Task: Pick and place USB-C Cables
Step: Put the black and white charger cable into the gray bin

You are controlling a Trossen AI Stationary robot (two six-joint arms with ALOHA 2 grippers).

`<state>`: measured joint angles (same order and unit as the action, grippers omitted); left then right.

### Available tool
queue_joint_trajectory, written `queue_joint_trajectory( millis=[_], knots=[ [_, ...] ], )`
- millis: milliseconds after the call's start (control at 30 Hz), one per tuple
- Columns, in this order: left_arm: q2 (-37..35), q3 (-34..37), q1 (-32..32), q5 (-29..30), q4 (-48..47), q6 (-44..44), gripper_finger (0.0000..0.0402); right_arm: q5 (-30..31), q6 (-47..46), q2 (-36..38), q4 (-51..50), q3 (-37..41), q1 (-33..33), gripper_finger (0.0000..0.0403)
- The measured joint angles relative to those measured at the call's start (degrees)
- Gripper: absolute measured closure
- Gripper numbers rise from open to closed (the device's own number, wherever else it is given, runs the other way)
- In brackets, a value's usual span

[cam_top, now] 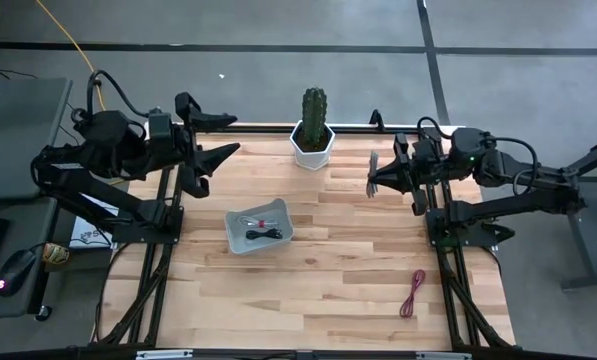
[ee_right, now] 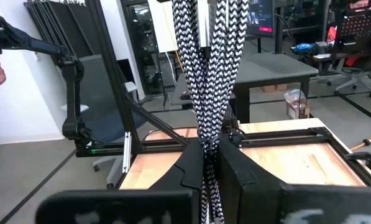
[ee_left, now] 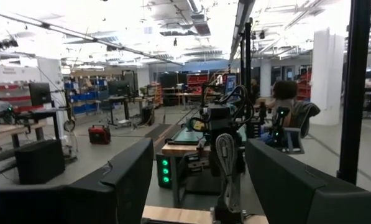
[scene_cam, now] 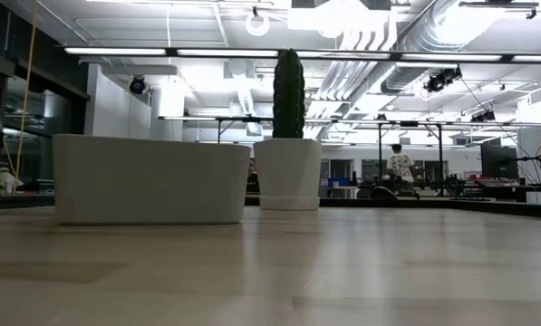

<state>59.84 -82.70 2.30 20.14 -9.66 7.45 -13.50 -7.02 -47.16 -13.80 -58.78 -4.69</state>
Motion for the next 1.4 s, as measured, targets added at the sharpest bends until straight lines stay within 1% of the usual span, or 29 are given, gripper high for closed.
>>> queue_joint_trajectory(
  millis=[133,233,333,433,533,633,733,900,1033,1067,1233,1400],
  knots=[
    [0.0,0.0,0.0,0.0,-0.2,-1.3,0.0165,0.0,0.0,0.0,0.8,0.0,0.0,0.0397],
    [-0.1,0.0,0.0,-1.0,-2.2,-1.4,0.0165,0.0,0.0,0.0,0.8,0.0,0.0,0.0397],
    [-0.7,0.0,0.0,-3.3,-5.7,-4.9,0.0165,0.0,-0.4,0.0,0.8,0.0,0.0,0.0397],
    [-1.6,0.4,0.0,-4.1,-10.3,-8.0,0.0165,0.0,-0.4,0.0,0.8,0.0,0.0,0.0397],
    [-2.5,2.4,0.0,-4.2,-10.8,-9.5,0.0172,0.0,-0.4,0.0,0.8,0.0,0.0,0.0397],
    [-4.5,6.8,0.0,-4.5,-8.1,-10.6,0.0194,0.1,-0.4,0.0,0.8,0.0,0.0,0.0397],
    [-7.2,12.4,0.0,-4.5,-3.4,-12.0,0.0229,0.1,-0.4,0.0,0.8,0.0,0.0,0.0397],
    [-11.7,20.8,0.0,-4.5,3.4,-12.4,0.0308,0.4,-0.4,-0.1,0.9,0.0,0.0,0.0397],
    [-14.5,25.7,0.0,-4.5,6.3,-12.4,0.0382,1.0,-0.4,-0.1,0.9,0.0,0.0,0.0397],
    [-15.0,26.7,0.0,-4.6,6.9,-12.4,0.0391,1.0,-0.4,-0.1,0.9,0.0,0.0,0.0397],
    [-16.9,30.5,0.0,-4.5,10.2,-12.3,0.0396,0.9,-0.4,-0.1,0.8,0.0,0.0,0.0397],
    [-17.2,30.9,0.0,-4.5,11.0,-11.8,0.0398,0.9,-0.6,-0.1,0.8,0.0,0.0,0.0397]
  ],
)
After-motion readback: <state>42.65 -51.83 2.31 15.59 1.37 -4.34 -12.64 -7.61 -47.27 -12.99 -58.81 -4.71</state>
